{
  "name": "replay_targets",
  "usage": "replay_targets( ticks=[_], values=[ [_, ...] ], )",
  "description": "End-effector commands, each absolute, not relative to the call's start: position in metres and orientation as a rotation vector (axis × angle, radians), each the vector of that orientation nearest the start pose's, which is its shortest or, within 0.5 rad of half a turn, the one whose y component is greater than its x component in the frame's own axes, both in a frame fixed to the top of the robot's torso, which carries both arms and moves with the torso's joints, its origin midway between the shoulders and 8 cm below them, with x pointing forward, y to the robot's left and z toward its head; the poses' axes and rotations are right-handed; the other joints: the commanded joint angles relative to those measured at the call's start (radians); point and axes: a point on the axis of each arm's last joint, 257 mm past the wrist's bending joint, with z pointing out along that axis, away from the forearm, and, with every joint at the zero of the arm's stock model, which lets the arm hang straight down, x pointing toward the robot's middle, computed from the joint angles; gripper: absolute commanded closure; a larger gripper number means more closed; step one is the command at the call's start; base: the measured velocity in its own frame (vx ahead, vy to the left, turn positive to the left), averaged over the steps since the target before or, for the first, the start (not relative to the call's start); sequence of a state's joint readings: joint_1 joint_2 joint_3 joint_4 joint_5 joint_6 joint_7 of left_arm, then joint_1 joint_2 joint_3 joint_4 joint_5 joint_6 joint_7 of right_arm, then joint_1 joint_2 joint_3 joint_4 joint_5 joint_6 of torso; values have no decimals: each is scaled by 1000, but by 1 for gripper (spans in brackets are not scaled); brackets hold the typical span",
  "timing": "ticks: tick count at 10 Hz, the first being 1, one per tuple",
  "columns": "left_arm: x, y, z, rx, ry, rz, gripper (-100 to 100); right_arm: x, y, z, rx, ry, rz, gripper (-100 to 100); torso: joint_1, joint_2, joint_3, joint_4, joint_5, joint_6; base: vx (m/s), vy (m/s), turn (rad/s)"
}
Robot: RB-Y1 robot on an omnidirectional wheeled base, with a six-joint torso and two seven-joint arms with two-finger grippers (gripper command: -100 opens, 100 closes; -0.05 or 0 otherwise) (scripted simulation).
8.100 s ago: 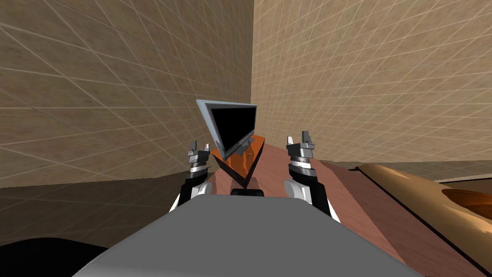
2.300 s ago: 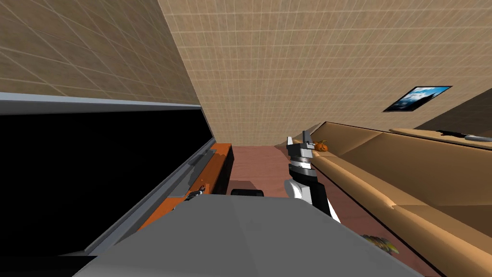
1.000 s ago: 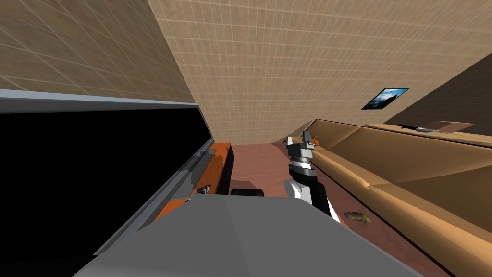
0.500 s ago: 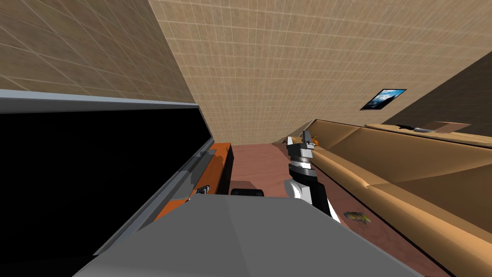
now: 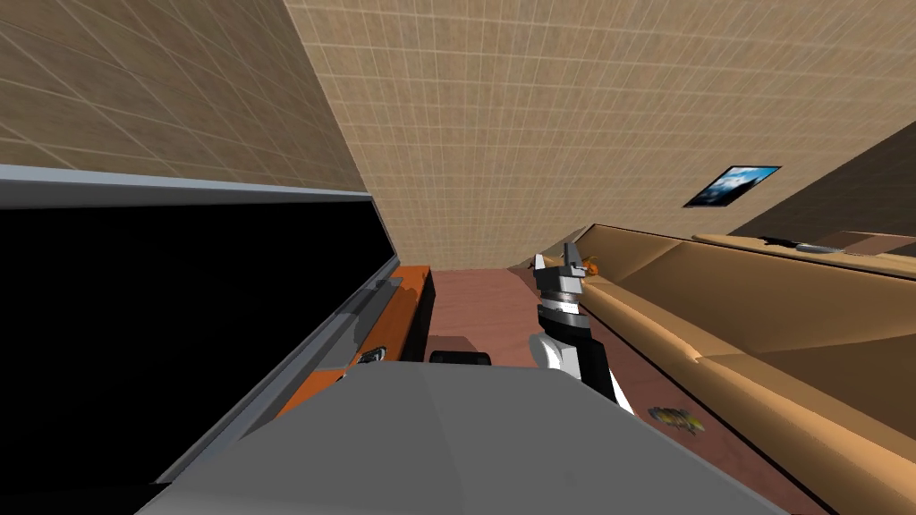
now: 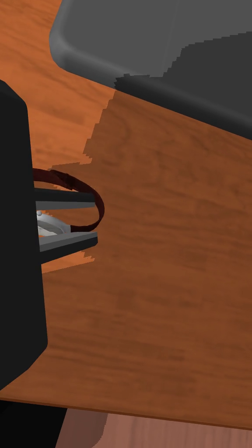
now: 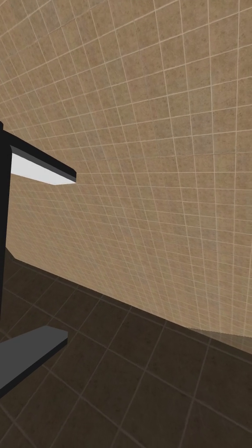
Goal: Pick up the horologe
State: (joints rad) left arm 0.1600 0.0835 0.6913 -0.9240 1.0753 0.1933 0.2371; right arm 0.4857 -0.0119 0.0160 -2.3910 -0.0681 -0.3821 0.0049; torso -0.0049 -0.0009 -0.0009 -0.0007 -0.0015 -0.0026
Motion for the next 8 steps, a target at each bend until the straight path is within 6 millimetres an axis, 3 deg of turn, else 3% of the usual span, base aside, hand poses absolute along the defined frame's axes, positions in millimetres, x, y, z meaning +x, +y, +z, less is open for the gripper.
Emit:
replay_targets(
  ticks=[1,8],
  values=[
    [224,517,-565,-2598,-424,-929,100,341,-276,56,685,581,1370,0,0,0,0,0,0,0,55,-50,63],
    [208,531,-558,-2617,-385,-935,100,341,-276,56,685,581,1370,0,0,-1,0,0,0,-1,43,-51,55]
  ],
)
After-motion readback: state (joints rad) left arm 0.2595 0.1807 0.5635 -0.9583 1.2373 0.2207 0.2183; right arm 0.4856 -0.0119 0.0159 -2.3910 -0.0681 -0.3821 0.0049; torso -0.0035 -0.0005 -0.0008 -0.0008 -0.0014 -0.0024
